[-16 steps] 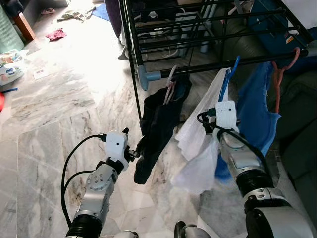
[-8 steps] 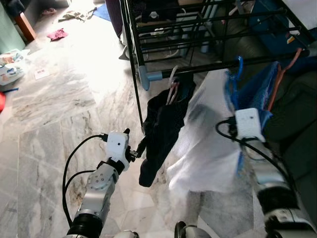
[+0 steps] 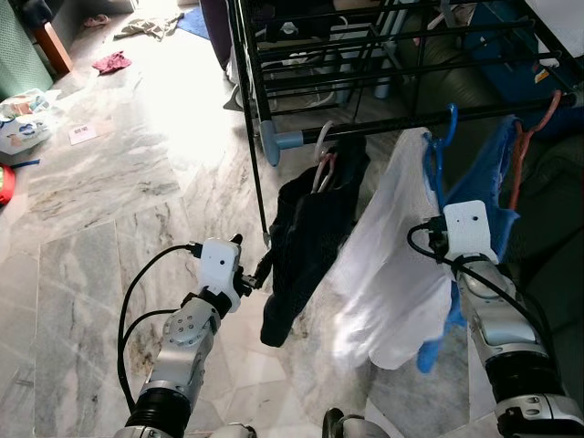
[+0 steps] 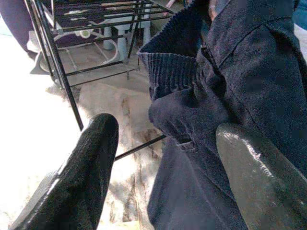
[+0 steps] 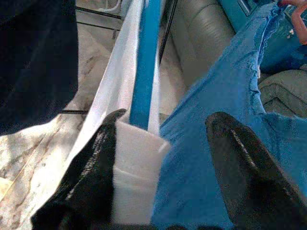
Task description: Hang hanger
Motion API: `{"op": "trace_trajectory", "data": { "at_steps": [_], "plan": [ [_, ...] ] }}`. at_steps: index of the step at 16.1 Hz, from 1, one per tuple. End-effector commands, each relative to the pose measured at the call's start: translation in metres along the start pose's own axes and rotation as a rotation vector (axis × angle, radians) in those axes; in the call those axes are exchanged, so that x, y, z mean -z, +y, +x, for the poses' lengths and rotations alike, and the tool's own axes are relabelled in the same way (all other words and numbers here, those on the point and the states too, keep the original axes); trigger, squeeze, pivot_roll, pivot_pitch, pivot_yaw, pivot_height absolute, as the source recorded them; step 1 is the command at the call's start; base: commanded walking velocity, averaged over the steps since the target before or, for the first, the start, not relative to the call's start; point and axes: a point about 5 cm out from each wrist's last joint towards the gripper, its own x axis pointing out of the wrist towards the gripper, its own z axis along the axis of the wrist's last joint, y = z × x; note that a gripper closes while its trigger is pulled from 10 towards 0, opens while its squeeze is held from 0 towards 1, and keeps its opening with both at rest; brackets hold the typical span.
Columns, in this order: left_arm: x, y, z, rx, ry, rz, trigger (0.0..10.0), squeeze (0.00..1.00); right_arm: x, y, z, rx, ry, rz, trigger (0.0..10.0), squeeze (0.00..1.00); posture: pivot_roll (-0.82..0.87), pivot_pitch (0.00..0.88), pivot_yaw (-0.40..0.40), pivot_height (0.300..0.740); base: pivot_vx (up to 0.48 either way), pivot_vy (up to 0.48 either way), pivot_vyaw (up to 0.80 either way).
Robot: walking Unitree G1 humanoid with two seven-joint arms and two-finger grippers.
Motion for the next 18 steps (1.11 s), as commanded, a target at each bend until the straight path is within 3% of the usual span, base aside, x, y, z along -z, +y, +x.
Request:
{"op": "trace_trajectory", "data": {
  "at_steps": [1,8,13,14,15,16,18],
  "plan": [
    [0.007,0.0,-0.003,0.001,0.035,0.0,10.0,0.0,0.0,0.0,0.001,0.003,0.016,-0.003,10.0,1.0,0.01,0.178,0.044,0.74,0.0,0.0,0.0],
    [0.009,0.0,-0.004,-0.013,0.037,-0.005,10.0,0.0,-0.023,0.02,0.006,-0.097,-0.054,0.028,10.0,1.0,0.02,0.177,0.038,0.74,0.0,0.0,0.0],
    [0.01,-0.002,-0.003,-0.013,0.043,-0.011,10.0,0.0,-0.009,0.04,0.006,-0.16,0.023,0.018,10.0,1.0,0.01,0.176,0.032,0.74,0.0,0.0,0.0],
    [0.01,-0.002,-0.003,-0.015,0.043,-0.011,10.0,0.0,-0.007,0.039,0.006,-0.15,0.032,0.018,8.6,1.0,0.02,0.177,0.031,0.74,0.0,0.0,0.0],
    [0.011,-0.002,-0.003,-0.017,0.044,-0.013,10.0,0.0,-0.005,0.037,0.006,-0.142,0.038,0.022,0.0,0.62,0.02,0.177,0.032,0.74,0.0,0.0,0.0],
    [0.011,-0.002,-0.004,-0.018,0.046,-0.013,10.0,0.0,-0.004,0.035,0.006,-0.141,0.036,0.021,0.0,0.0,0.02,0.178,0.032,0.74,0.0,0.0,0.0],
    [0.012,-0.002,-0.004,-0.017,0.049,-0.013,10.0,0.0,-0.005,0.028,0.008,-0.122,0.032,0.02,0.0,0.0,0.01,0.175,0.034,0.74,0.0,0.0,0.0]
  ]
}}
